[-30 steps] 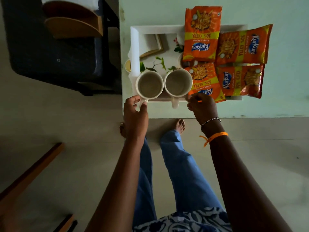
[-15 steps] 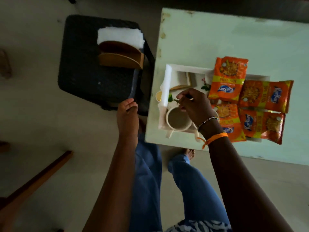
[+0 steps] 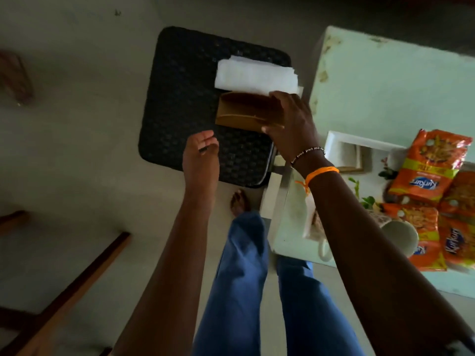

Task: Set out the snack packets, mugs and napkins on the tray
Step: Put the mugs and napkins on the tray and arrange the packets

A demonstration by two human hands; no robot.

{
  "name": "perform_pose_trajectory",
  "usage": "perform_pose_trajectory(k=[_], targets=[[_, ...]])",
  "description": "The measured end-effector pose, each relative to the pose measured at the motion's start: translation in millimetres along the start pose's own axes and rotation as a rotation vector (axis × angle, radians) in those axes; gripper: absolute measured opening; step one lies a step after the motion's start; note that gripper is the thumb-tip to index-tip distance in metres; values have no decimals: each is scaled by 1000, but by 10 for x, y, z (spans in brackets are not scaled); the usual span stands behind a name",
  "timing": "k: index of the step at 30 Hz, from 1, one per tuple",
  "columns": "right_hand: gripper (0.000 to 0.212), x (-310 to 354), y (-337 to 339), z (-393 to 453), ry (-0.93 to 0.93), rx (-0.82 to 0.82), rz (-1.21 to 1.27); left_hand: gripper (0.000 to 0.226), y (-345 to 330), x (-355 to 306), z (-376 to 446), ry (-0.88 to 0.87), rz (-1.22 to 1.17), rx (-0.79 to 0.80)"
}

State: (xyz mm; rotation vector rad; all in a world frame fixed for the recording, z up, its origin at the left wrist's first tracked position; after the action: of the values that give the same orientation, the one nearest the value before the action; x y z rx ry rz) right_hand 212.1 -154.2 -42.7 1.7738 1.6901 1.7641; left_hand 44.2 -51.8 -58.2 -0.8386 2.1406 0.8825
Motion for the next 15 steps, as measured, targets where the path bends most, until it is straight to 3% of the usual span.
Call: perform_pose_trajectory(k=[7, 15], targets=[[51, -163, 220, -277, 3, -82, -6, 24, -145, -33, 29, -27, 49, 72], [47, -1003, 883, -1069, -121, -232, 46, 29, -833, -5, -574, -46, 76, 325]])
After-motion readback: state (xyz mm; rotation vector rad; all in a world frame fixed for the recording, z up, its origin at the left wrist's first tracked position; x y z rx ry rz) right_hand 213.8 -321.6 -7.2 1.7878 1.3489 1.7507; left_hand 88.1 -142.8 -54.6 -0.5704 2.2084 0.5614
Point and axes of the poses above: each hand's wrist, its own z-axis towards the middle knuckle, its own y-axis out of the back of the hand, x = y × z, the point moved 7 cm from there along z, towards the middle knuckle, and after that the axes turned 3 degrees about -y, right-handed, at the moved point
